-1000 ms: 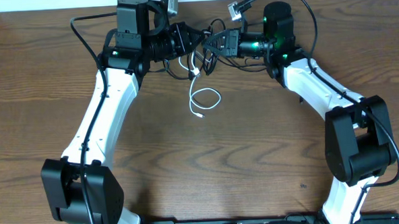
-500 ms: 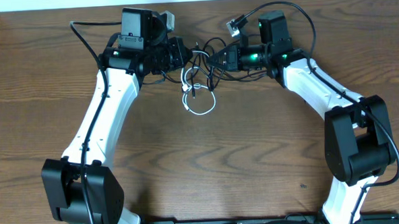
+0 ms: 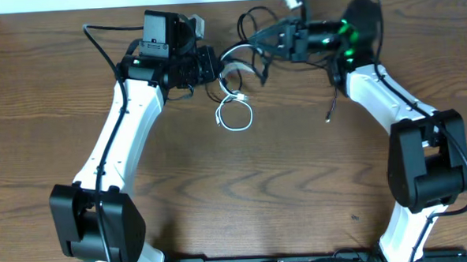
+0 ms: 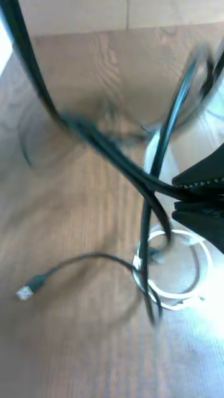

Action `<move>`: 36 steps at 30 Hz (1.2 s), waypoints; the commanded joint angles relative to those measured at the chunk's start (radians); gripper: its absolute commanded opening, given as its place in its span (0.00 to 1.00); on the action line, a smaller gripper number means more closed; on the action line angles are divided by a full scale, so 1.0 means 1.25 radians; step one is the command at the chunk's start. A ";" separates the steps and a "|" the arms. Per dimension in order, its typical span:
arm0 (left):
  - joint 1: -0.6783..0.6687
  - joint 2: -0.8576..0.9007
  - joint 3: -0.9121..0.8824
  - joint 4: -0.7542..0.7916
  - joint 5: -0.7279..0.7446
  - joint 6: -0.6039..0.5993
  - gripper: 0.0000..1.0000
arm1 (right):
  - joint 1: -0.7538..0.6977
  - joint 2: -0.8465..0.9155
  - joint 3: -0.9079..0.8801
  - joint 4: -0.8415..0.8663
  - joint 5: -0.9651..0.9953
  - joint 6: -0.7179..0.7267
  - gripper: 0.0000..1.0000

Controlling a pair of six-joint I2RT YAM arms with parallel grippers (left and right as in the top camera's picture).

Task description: Untangle cables

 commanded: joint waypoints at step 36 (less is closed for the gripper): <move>0.056 0.198 0.001 -0.047 -0.121 0.098 0.07 | -0.140 -0.022 0.017 -0.855 0.197 -0.342 0.01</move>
